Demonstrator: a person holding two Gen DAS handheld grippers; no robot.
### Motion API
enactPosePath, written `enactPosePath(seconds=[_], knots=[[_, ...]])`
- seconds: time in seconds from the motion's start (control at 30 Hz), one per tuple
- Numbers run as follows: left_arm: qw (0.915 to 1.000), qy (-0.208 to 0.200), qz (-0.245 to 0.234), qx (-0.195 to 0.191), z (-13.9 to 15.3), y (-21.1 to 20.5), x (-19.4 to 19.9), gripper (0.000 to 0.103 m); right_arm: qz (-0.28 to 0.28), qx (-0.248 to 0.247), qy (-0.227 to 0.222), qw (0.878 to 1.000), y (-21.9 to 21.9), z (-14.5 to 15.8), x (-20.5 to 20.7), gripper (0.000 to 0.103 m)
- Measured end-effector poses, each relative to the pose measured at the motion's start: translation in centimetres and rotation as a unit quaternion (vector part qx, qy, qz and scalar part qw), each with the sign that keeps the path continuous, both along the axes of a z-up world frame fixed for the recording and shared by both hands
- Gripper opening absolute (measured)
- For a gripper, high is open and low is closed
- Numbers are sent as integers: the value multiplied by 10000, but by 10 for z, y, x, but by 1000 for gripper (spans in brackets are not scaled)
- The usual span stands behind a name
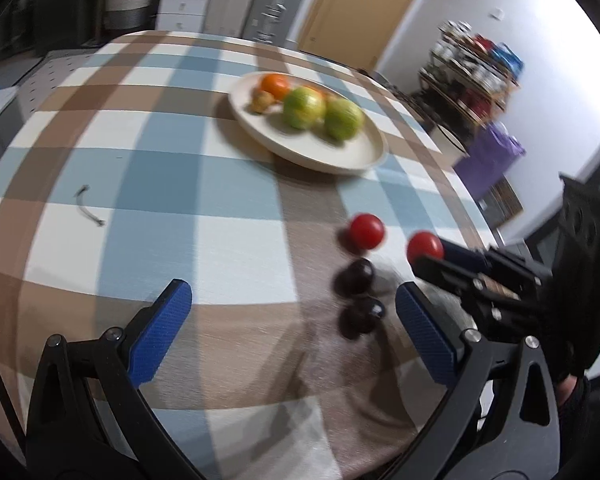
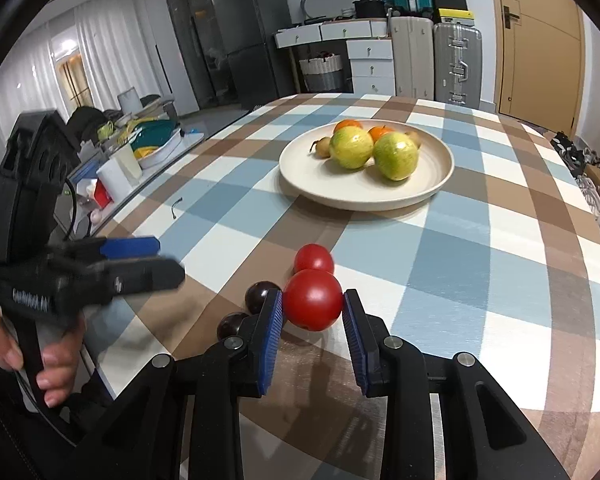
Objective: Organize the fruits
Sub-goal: 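Close the right tool on a red tomato, then close the left tool on a dark plum while the right tool holds its tomato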
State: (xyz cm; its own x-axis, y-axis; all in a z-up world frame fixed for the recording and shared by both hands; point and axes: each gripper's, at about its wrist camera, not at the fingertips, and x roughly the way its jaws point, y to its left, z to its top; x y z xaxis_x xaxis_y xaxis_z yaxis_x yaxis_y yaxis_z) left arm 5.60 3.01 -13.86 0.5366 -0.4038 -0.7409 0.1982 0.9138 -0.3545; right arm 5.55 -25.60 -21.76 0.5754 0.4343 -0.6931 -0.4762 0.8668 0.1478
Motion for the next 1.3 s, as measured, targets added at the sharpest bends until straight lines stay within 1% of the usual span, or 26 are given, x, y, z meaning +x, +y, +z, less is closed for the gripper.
enactPosePath(seconds=[0.13,0.3,0.4,0.6,0.73,0.8,0.87,0.9,0.97,1.0,1.07,1.1,1.13,1.17,1.2,1.27,1.3], knots=[[9997,62,-243,49,-4,-15,-1,101,-90,76,-32,9999,-9,3,-1,31],[9983,288,-404,293,-15,-32,2,101,-122,201,-58,9997,-18,4,-4,31],[9976,332,-433,432,-20,-39,6,101,-145,230,-76,9996,-22,4,-7,31],[9962,296,-477,671,-22,-48,8,101,-185,434,-22,9989,-30,2,-8,31],[9954,249,-496,782,-23,-52,7,101,-210,425,-32,9989,-33,1,-7,31],[9951,205,-514,823,-22,-54,6,99,-244,464,-38,9986,-35,1,-6,31],[9945,199,-531,880,-22,-55,6,89,-308,519,0,9982,-38,0,-5,31],[9945,204,-558,867,-21,-55,6,87,-324,544,20,9980,-39,0,-4,31],[9948,219,-649,751,-19,-54,6,75,-355,569,30,9977,-41,0,-4,31],[9948,229,-669,730,-19,-53,6,72,-361,578,29,9977,-42,0,-4,31],[9944,251,-711,737,-18,-54,5,58,-365,587,19,9976,-42,1,-4,31],[9945,263,-763,661,-17,-54,5,54,-366,593,8,9976,-42,1,-5,31],[9945,302,-826,566,-17,-54,4,45,-368,600,-1,9975,-42,2,-5,31],[9944,337,-877,487,-17,-54,4,39,-366,608,-6,9975,-43,2,-5,31],[9942,327,-908,472,-16,-55,2,37,-362,621,-12,9974,-43,2,-5,31],[9931,290,-1033,482,-14,-59,-1,23,-363,635,-24,9973,-43,3,-6,31],[9924,263,-1087,512,-13,-62,-3,23,-357,639,-30,9973,-43,3,-6,31]])
